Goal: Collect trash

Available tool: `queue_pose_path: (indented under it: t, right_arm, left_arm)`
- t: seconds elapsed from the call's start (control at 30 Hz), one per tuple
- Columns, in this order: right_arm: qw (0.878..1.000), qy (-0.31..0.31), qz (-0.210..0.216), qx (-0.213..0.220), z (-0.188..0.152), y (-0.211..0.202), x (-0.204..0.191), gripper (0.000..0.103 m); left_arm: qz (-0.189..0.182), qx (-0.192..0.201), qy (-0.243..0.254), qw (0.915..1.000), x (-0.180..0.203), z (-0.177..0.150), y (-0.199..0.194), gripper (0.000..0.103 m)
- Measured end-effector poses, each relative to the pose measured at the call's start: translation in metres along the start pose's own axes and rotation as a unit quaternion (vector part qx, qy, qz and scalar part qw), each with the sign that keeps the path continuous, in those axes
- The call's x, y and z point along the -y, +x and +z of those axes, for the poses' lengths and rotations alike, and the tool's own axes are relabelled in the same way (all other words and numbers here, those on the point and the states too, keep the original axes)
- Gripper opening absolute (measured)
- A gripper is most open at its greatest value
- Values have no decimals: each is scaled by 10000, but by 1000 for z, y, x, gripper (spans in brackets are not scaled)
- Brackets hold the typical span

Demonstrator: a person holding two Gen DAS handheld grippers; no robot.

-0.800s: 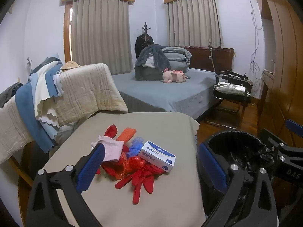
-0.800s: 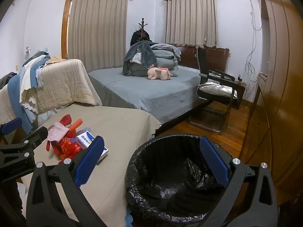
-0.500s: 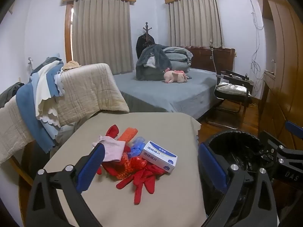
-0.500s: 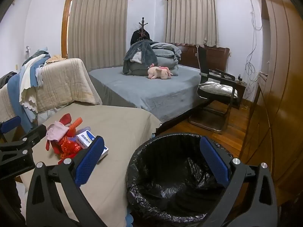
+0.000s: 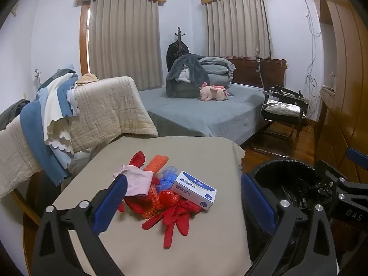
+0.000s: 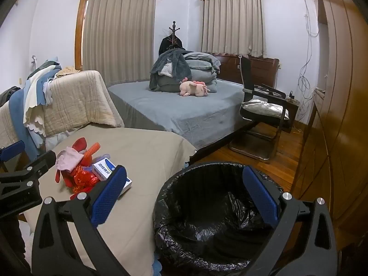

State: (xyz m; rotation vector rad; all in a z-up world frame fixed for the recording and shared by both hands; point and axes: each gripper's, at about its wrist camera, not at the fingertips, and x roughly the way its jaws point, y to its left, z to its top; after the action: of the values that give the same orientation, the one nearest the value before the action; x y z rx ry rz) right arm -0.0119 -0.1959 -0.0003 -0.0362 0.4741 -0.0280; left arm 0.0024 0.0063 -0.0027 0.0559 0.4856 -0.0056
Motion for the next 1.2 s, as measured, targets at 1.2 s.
queue_pose_path:
  t: [1.2]
  right_arm:
    - [10000, 16, 10, -49, -8, 6, 0, 98]
  left_arm:
    - [-6, -15, -4, 10000, 2, 0, 0, 97]
